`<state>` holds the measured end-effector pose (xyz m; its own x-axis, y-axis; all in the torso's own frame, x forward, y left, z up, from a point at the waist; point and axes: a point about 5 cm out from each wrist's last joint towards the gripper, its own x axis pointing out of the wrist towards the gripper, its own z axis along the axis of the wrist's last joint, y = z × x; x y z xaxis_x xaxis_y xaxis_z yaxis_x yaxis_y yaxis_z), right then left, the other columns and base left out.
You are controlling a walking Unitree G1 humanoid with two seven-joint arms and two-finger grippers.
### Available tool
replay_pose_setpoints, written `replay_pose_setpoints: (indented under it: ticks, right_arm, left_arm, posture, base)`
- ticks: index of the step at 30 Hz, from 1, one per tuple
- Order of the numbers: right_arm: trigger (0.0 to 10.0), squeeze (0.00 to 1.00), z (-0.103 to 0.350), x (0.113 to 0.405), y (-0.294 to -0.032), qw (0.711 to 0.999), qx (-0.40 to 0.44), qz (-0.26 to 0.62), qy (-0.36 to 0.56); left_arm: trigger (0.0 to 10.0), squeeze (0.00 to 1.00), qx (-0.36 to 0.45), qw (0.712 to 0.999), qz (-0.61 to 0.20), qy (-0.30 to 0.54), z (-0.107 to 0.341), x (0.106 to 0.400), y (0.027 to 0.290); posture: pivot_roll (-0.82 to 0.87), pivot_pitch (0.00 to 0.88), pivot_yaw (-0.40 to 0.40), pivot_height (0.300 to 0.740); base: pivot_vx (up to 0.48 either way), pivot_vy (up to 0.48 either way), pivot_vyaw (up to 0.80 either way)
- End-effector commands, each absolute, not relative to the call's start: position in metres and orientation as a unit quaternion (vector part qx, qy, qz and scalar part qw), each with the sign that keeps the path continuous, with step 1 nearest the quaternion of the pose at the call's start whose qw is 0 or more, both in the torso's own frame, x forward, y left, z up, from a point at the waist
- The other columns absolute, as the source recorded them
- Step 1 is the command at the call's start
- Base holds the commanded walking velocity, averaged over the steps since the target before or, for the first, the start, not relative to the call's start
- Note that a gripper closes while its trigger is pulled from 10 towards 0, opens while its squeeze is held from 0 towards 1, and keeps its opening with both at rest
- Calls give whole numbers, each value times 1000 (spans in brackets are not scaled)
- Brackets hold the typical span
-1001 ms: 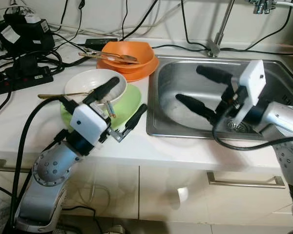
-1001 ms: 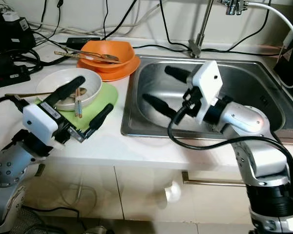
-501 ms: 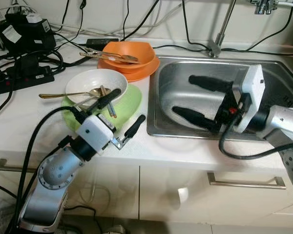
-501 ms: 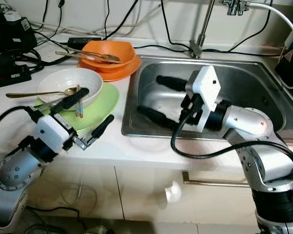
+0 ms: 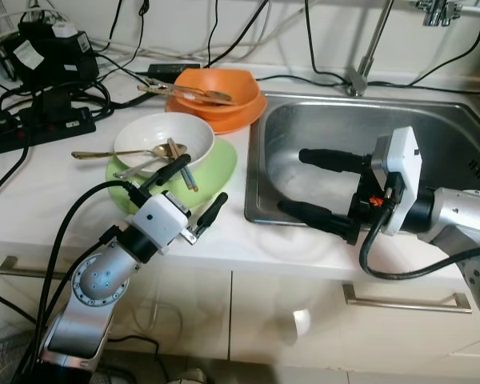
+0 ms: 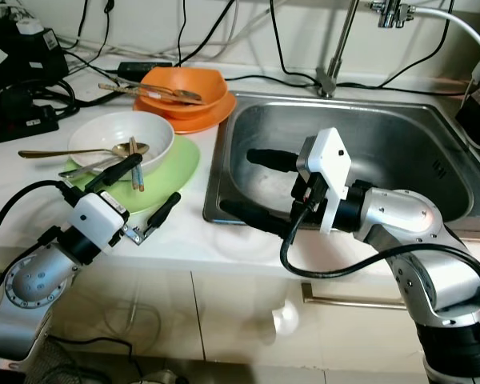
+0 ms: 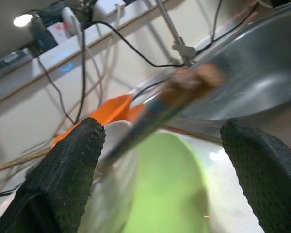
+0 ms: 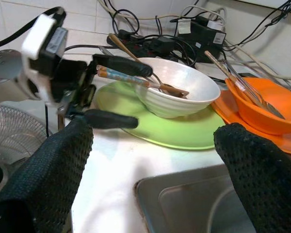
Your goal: Kitchen organization
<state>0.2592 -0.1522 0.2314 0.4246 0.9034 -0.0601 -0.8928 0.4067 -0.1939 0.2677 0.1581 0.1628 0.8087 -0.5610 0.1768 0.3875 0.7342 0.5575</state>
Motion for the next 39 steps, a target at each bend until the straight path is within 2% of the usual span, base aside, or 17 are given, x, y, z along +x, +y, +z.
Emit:
replay_pose_setpoints:
  ticks: [1, 2, 3, 4, 5, 39]
  right_arm:
    - [10000, 0, 233, 256, -150, 831, -102, 546, -28]
    - [10000, 0, 234, 256, -149, 831, -102, 546, -31]
    - [10000, 0, 234, 255, -148, 832, -101, 545, -34]
    - [10000, 0, 234, 255, -148, 832, -101, 545, -35]
    - [10000, 0, 235, 255, -147, 832, -101, 544, -36]
    - [10000, 0, 230, 249, -146, 830, -94, 550, -22]
  left_arm:
    - [10000, 0, 265, 915, -242, -185, 170, 272, 162]
    - [10000, 0, 266, 914, -238, -190, 172, 274, 162]
    - [7176, 0, 268, 913, -236, -196, 175, 275, 163]
    - [7176, 0, 268, 913, -236, -197, 175, 276, 163]
    - [0, 0, 268, 913, -236, -200, 175, 277, 163]
    - [0, 0, 255, 912, -249, -205, 176, 277, 159]
  posture:
    - [59, 11, 0, 740]
    - [59, 12, 1, 740]
    - [59, 12, 3, 740]
    - [59, 12, 3, 740]
    - [59, 13, 5, 740]
    - [58, 30, 9, 740]
  base:
    - [0, 0, 0]
    - [0, 0, 0]
    - [0, 0, 0]
    - [0, 0, 0]
    - [0, 0, 0]
    - [0, 0, 0]
